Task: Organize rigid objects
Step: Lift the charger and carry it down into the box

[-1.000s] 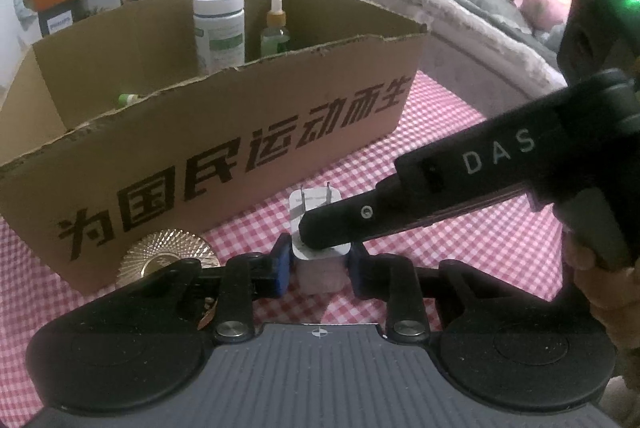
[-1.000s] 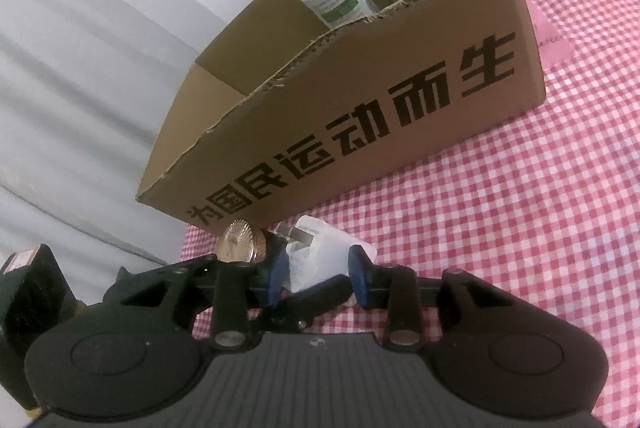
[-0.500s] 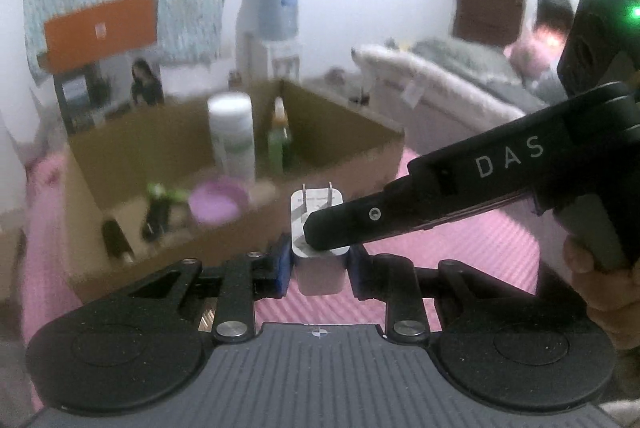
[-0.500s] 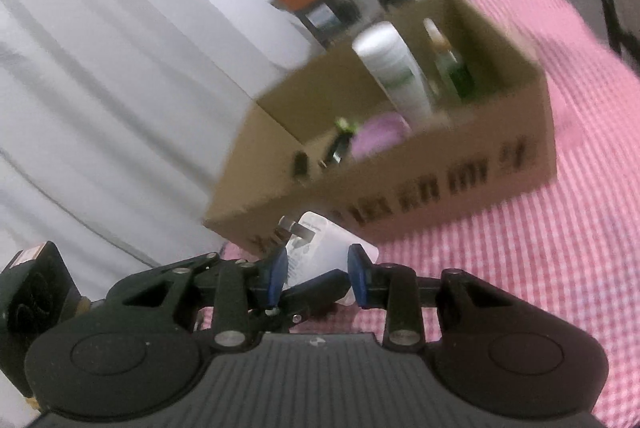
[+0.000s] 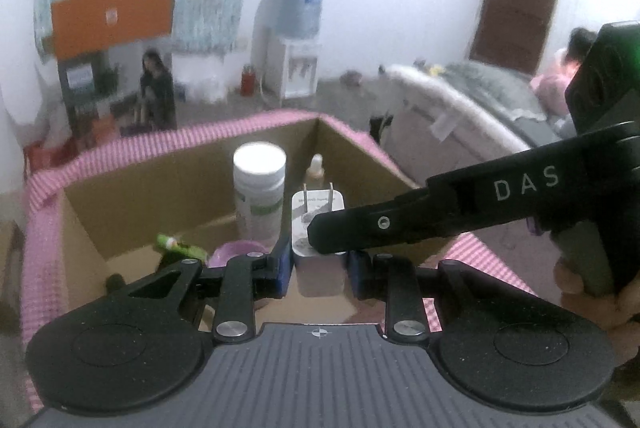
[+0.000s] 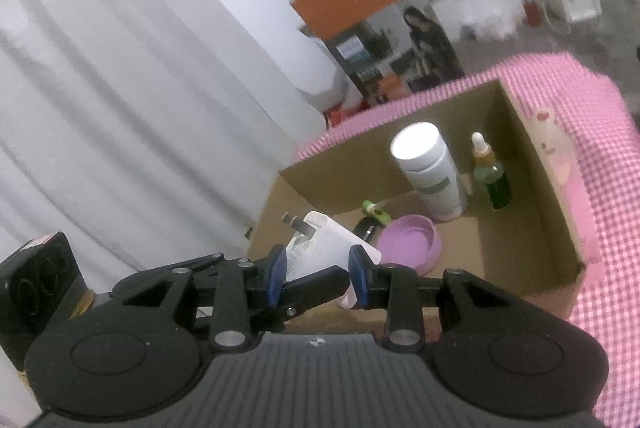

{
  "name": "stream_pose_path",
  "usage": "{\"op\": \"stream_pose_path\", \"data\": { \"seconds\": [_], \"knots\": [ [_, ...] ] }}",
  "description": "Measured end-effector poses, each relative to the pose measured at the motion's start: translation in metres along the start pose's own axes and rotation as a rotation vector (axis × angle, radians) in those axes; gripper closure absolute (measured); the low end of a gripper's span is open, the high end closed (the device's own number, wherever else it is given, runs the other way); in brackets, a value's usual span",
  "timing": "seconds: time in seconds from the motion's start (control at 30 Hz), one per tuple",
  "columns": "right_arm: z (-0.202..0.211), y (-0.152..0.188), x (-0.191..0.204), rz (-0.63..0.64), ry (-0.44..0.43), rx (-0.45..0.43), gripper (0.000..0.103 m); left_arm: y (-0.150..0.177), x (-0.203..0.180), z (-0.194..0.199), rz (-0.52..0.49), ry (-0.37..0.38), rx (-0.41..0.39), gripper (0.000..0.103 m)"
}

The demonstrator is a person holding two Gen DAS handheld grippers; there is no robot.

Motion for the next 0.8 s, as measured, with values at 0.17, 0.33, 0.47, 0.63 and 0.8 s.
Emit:
{"op": "stream_pose_path", "data": {
  "seconds": [0.17, 0.33, 0.47, 0.63, 0.8],
  "knots": [
    [-0.033, -0.004, -0.029, -0.058, 0.027, 0.111, 0.065, 0.009, 0.018, -0.033, 0.068, 0.012, 0.113, 0.076],
    [-0.057, 0.002, -0.048, -0.076, 0.067, 0.196, 0.065, 0.02, 0.026, -0.05, 0.114, 0.023, 0.182, 0.076],
    [-0.068, 0.005, -0.054, -0.064, 0.103, 0.231, 0.064, 0.024, 0.027, -0.058, 0.131, 0.027, 0.215, 0.076],
    [-0.076, 0.006, -0.057, -0.034, 0.141, 0.246, 0.063, 0.027, 0.027, -0.066, 0.15, 0.032, 0.236, 0.076],
    [-0.08, 0.008, -0.061, -0.024, 0.165, 0.252, 0.063, 0.03, 0.031, -0.067, 0.202, 0.057, 0.246, 0.076]
  ]
}}
Point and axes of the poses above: each gripper's, at about its wrist camera, not at the fingertips, and z roughly against the way its jaws point, x to its left, y to its underside, the point moved 7 cm from there along -z, roughly the way its jaws point, and after that the axes turned 7 degrees about y, right-handed, at the moved point
